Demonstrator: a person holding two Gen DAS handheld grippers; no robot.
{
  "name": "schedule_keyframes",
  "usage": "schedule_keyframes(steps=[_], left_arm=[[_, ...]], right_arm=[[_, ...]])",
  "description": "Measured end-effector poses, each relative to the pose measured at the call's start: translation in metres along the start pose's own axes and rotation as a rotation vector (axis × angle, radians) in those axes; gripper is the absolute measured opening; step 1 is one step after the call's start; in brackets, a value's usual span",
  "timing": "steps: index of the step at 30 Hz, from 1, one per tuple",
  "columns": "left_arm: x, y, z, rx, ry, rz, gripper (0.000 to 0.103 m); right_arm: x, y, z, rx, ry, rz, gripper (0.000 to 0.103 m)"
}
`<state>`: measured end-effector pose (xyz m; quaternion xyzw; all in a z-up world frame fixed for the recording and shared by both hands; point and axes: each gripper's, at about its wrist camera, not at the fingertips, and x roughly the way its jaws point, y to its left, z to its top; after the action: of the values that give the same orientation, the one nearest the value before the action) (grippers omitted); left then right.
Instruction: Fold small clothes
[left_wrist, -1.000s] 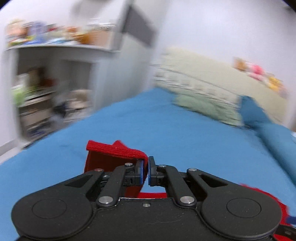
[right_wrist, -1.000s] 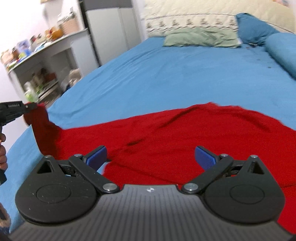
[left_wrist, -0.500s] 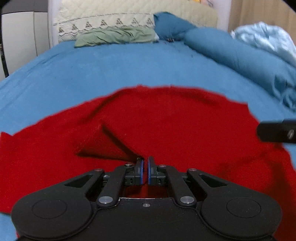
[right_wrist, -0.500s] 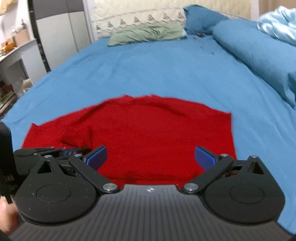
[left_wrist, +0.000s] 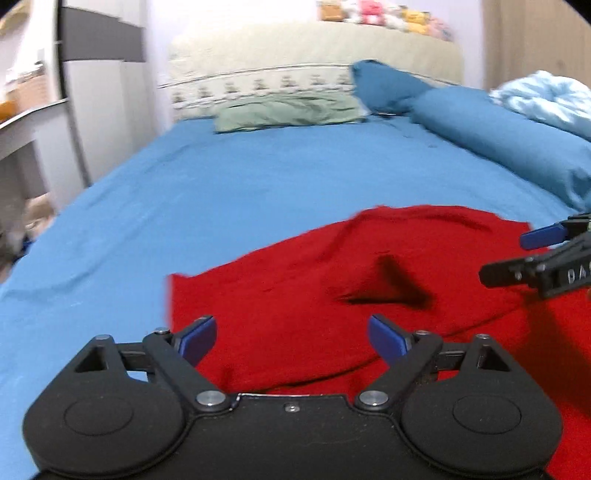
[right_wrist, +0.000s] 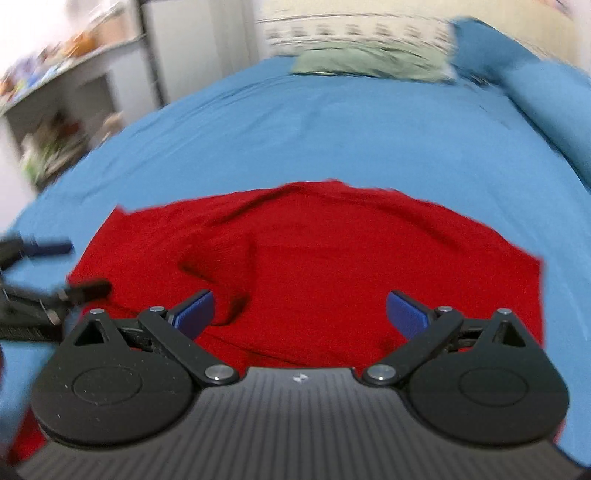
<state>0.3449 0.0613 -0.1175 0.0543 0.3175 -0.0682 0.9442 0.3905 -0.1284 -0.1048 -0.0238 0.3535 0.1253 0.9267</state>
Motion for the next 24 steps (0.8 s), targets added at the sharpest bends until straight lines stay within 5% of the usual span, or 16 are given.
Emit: schedule_keyframes(steps=[4,9,10,11,12,20,24], left_arm=[[0.02,0.016,-0.008,-0.059,0.053,0.009,0.092],[0.032,0.022,-0.019,-0.08,0.095,0.006,0.092],[0.032,0.024,-0.021,-0.076,0.099,0.007,0.092],[0.032,0.025,-0.019,-0.074,0.1,0.013,0.092],[0.033,0.027,-0.018,-0.074,0.101,0.017,0.092],[0.03,0.037,-0.034,-0.108,0.125,0.008,0.092],[0.039,0.03,-0.033,-0.129,0.119,-0.01,0.091]], right_arm=[[0.04,0.041,0.014,-0.153,0.041,0.016,0.103],[0.086,0.077,0.026,-0.33,0.116,0.032,0.074],[0.092,0.08,0.027,-0.349,0.131,0.043,0.06],[0.097,0.083,0.029,-0.362,0.146,0.051,0.032],[0.101,0.081,0.031,-0.359,0.157,0.059,0.022],[0.047,0.021,0.076,-0.066,-0.068,-0.016,0.021],[0.02,-0.011,0.097,-0.02,-0.147,-0.1,0.021]])
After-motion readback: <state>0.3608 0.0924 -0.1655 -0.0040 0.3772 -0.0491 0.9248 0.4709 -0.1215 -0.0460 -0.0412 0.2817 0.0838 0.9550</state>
